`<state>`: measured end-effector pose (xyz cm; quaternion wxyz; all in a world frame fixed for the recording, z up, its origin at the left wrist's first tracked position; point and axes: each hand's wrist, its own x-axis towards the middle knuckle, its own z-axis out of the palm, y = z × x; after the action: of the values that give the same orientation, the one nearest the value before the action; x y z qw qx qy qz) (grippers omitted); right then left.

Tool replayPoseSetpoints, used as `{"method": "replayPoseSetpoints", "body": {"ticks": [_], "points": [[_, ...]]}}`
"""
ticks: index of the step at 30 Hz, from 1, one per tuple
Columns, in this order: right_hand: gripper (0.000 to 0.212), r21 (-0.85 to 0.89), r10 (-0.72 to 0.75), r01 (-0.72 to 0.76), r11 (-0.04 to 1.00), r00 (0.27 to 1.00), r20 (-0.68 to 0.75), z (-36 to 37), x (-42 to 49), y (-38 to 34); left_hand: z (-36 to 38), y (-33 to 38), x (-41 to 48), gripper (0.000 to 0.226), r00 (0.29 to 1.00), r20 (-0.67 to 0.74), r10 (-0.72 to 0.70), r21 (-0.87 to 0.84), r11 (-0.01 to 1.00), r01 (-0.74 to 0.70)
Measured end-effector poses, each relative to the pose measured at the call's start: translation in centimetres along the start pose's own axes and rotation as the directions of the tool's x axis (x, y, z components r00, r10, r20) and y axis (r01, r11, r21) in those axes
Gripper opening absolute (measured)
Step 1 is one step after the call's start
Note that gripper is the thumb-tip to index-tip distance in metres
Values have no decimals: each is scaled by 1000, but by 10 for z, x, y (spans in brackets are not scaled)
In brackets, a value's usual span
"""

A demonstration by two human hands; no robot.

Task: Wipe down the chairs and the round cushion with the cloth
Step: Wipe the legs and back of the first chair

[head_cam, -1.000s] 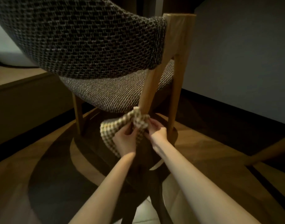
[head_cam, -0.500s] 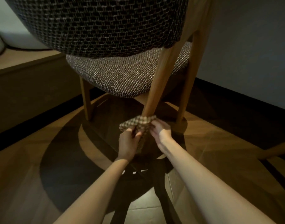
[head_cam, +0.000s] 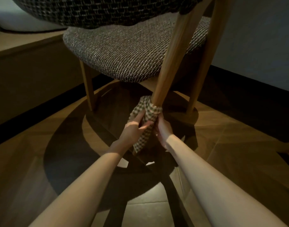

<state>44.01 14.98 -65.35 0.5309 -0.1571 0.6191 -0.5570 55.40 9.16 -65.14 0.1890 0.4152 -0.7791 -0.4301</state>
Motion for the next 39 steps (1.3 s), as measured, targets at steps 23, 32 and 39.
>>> {"method": "replayPoseSetpoints", "body": {"ticks": [23, 32, 39], "points": [[8, 66, -354, 397, 916, 873, -336, -5, -60, -74, -36, 79, -35, 13, 914, -339, 224, -9, 970, -241], [8, -320, -835, 771, 551, 513, -200, 8, -128, -138, -86, 136, -63, 9, 799, -570, 191, -185, 918, -352], [41, -667, -748, 661, 345, 622, 231, 34, -110, -145, -87, 133, -35, 52, 772, -531, 350, 166, 936, -311]]}}
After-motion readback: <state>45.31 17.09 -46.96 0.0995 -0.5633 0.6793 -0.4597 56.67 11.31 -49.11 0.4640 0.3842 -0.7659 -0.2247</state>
